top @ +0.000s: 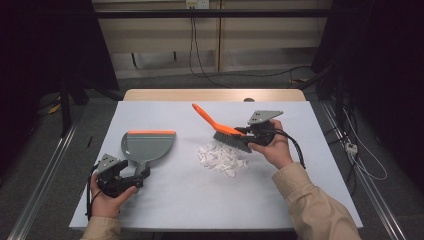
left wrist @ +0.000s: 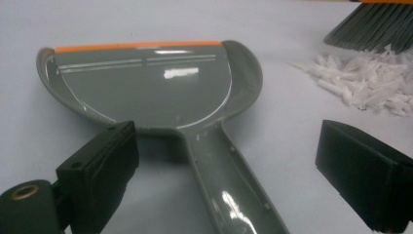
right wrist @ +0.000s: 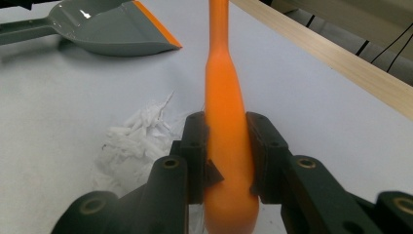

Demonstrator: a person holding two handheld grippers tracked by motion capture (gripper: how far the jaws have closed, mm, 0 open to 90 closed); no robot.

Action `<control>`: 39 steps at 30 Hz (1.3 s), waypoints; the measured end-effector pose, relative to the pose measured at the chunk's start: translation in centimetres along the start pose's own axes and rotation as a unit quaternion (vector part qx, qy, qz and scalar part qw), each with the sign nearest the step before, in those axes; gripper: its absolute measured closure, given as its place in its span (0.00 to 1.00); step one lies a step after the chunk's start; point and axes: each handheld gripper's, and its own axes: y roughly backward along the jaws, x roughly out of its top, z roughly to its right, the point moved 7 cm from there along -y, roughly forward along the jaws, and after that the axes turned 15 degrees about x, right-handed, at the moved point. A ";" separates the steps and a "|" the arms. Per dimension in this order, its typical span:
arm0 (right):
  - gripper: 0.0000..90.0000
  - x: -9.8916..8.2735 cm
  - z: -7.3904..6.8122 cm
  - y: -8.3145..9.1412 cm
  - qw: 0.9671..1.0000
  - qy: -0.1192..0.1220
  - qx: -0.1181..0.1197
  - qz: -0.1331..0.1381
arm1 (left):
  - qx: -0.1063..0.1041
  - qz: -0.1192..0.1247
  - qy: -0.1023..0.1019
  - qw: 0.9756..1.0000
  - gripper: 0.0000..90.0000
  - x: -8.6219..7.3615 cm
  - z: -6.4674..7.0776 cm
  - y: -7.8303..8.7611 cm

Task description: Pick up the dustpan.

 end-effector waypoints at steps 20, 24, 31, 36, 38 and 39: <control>0.80 -0.7 0.8 0.3 0.999 -0.022 -0.026 0.014 | 0.023 -0.043 0.008 0.999 0.17 -1.1 -0.8 -0.5; 0.79 -1.2 0.8 0.4 0.999 -0.036 -0.013 0.002 | 0.023 -0.042 0.009 0.999 0.17 -1.1 -0.9 -0.5; 0.79 -2.3 0.9 0.4 0.997 -0.037 -0.033 -0.061 | 0.025 -0.046 0.013 0.999 0.17 -1.2 -1.0 -0.6; 0.72 -2.2 1.0 -0.5 0.994 -0.065 -0.030 -0.083 | 0.025 -0.057 0.010 0.998 0.17 -1.3 -1.0 -0.7; 0.71 -1.9 1.1 -0.7 0.994 -0.070 -0.033 -0.074 | 0.024 -0.059 0.012 0.998 0.19 -1.3 -0.9 -0.8; 0.73 -1.7 1.2 -0.9 0.994 -0.076 -0.032 -0.069 | 0.024 -0.060 0.012 0.998 0.20 -1.3 -0.9 -0.8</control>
